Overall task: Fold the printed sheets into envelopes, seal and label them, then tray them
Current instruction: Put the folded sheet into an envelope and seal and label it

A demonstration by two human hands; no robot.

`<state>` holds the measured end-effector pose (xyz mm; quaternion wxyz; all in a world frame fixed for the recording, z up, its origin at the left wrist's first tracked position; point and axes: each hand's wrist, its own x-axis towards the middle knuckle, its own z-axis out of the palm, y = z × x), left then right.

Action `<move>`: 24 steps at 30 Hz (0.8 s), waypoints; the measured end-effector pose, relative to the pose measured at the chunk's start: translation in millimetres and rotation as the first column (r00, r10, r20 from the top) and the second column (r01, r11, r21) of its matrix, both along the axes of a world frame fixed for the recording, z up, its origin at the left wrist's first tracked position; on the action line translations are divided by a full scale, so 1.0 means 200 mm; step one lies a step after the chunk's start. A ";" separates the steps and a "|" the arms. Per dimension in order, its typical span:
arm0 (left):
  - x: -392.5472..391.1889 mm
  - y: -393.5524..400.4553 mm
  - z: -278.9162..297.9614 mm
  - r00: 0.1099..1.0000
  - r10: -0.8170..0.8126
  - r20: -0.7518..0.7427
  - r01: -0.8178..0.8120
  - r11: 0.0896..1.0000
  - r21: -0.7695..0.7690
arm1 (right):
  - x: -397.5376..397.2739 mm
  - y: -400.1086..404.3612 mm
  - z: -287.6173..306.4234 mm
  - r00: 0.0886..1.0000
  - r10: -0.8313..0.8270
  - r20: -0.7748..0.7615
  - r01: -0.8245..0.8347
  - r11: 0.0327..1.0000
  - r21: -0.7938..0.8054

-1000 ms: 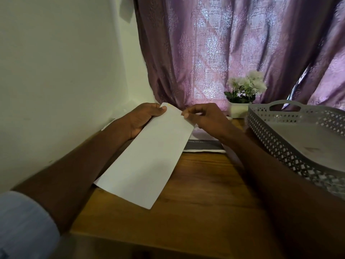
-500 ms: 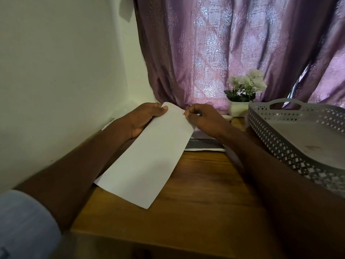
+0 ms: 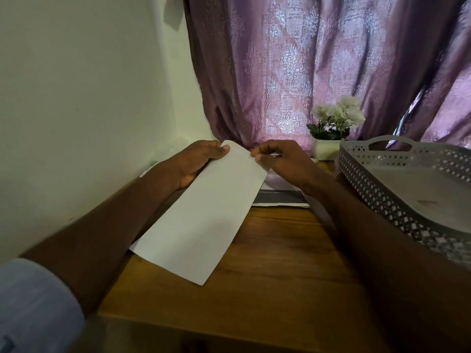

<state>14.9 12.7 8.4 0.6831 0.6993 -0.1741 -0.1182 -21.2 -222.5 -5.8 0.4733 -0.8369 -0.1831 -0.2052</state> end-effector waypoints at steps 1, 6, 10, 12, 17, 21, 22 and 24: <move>0.00 0.00 0.00 1.000 0.004 0.001 -0.004 1.000 -0.003 | 0.00 -0.01 0.00 1.000 -0.010 0.017 0.010 1.000 -0.021; 0.01 0.01 0.00 0.999 0.045 -0.003 -0.045 0.999 -0.013 | -0.01 -0.03 0.01 0.997 -0.038 0.073 0.043 0.997 -0.063; 0.01 0.01 0.00 0.999 0.034 -0.011 -0.034 0.999 -0.004 | -0.02 -0.02 0.01 0.995 -0.042 0.088 0.044 0.999 -0.028; 0.00 0.01 0.00 0.999 0.030 -0.014 -0.030 1.000 0.008 | -0.02 -0.02 0.01 0.996 -0.040 0.077 0.043 0.998 -0.039; -0.01 0.00 0.00 0.999 0.026 -0.021 -0.025 0.999 0.036 | -0.03 -0.01 0.01 1.000 -0.018 -0.010 0.018 0.997 -0.075; -0.01 -0.01 0.00 1.000 0.014 -0.018 -0.013 0.999 0.030 | -0.04 0.00 0.02 0.998 -0.009 -0.057 0.006 0.998 -0.058; -0.01 -0.01 0.00 1.000 0.010 -0.021 -0.010 1.000 0.026 | -0.04 0.00 0.02 0.998 -0.002 -0.062 -0.001 0.999 -0.047; -0.01 -0.01 0.00 1.000 0.005 -0.020 -0.004 1.000 0.028 | -0.05 0.00 0.02 0.998 0.007 -0.055 -0.009 0.999 -0.041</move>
